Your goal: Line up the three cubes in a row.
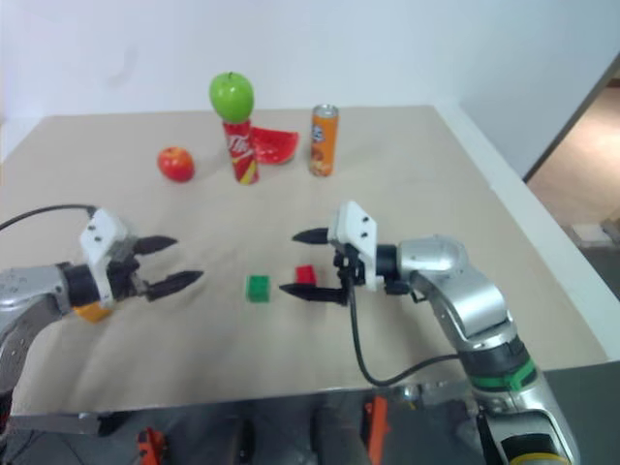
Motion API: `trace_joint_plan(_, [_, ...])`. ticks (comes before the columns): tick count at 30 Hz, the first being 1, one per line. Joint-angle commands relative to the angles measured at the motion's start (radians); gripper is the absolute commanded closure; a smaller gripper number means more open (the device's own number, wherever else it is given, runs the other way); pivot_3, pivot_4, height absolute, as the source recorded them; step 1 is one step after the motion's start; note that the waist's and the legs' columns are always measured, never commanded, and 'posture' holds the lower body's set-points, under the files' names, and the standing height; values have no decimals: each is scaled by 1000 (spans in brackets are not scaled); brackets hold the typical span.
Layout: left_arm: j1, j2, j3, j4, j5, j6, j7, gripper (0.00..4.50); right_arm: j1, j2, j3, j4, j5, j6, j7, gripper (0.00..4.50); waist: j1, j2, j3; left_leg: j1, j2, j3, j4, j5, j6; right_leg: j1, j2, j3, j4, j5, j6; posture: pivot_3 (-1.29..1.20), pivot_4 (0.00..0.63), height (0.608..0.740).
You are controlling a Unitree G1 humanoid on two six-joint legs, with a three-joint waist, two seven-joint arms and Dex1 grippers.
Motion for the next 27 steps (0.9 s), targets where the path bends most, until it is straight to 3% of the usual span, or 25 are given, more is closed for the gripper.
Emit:
trace_joint_plan(1, [49,-65,165,-87,6,7,163,26,-25,-1,-5,13,-2,-31,34,0,0,0,0,0,0,0,0,0,0,0,0,0,0,0,0,0,150,740])
trace_joint_plan(9, [202,-243,330,-190,6,4,395,26,-60,15,18,71,-23,-70,85,0,0,0,0,3,0,2,0,0,0,2,0,1,0,0,-1,0,150,740])
trace_joint_plan(11, [216,-330,336,-221,35,-31,496,26,-69,17,22,82,-28,-77,94,0,0,-1,-1,3,0,1,0,0,0,3,0,1,0,0,-1,0,150,740])
trace_joint_plan(16, [266,-477,246,-299,112,-90,644,26,-81,18,26,98,-35,-81,106,0,2,-3,-2,4,-1,1,1,0,-1,4,-1,1,0,1,0,0,150,740])
trace_joint_plan(23, [304,-597,89,-322,230,-137,796,26,-87,16,32,109,-47,-77,109,0,1,-3,-2,5,-1,2,1,0,-1,4,0,2,0,1,-1,0,150,740])
trace_joint_plan(27, [302,-636,64,-309,265,-155,848,26,-80,16,29,108,-54,-80,103,0,1,-4,-2,5,-1,2,1,0,-1,4,0,2,0,1,-1,0,150,740])
